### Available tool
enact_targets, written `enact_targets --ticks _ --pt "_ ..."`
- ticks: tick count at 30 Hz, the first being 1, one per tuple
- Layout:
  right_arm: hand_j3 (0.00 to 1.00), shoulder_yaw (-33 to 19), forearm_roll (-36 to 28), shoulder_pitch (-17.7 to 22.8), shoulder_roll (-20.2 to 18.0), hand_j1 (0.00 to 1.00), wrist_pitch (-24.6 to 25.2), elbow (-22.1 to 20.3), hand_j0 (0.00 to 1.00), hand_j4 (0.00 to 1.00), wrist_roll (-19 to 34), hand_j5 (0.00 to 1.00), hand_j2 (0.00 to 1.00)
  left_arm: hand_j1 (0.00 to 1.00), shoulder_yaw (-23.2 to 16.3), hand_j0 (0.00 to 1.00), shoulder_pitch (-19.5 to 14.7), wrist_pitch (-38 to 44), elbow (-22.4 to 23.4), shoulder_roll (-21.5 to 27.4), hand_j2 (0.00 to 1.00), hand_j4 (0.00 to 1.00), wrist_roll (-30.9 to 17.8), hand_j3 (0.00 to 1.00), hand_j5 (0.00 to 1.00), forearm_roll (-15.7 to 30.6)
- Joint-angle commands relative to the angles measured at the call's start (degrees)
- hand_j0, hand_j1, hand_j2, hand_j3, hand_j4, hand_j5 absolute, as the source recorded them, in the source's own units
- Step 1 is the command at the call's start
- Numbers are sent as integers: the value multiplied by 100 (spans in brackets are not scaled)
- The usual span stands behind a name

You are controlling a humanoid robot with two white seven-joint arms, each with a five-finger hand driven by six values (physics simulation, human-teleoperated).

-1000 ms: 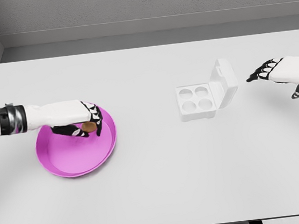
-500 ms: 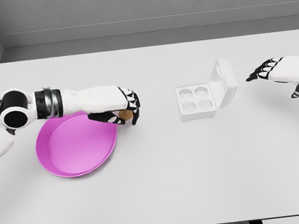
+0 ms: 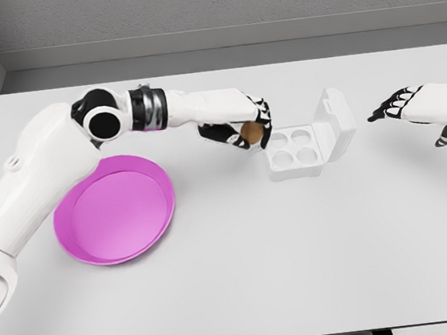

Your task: Pack egg into the box and close the box lid

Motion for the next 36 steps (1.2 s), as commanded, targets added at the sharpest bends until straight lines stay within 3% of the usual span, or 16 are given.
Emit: enact_targets --ticks 1,3,11,13,18,27,36 --pt "100 -2 -24 0 -16 100 14 -3 100 100 -2 100 100 40 2 40 0 23 249 -547 40 40 10 40 40 52" --pt "100 -2 -24 0 -16 100 14 -3 100 100 -2 100 100 40 2 40 -18 23 249 -714 40 40 10 40 40 -141" --pt "100 -2 -33 0 -25 100 14 -3 100 100 -2 100 100 42 2 42 -79 23 275 -776 42 42 10 42 42 -159" --pt "100 -2 -33 0 -25 100 14 -3 100 100 -2 100 100 42 2 42 -88 23 645 -881 42 42 10 42 42 -290" --pt "100 -2 -33 0 -25 100 14 -12 100 100 -2 100 100 44 2 44 -53 23 680 -899 44 44 10 44 44 -361" --pt "100 -2 -41 0 -25 100 14 -29 100 100 -2 100 100 46 -7 46 -35 23 1137 -1171 46 46 10 46 46 -545" --pt "100 -2 -41 -26 -34 100 14 -29 100 100 -2 100 100 61 -7 61 -35 23 1137 -1224 61 61 10 61 61 -545"
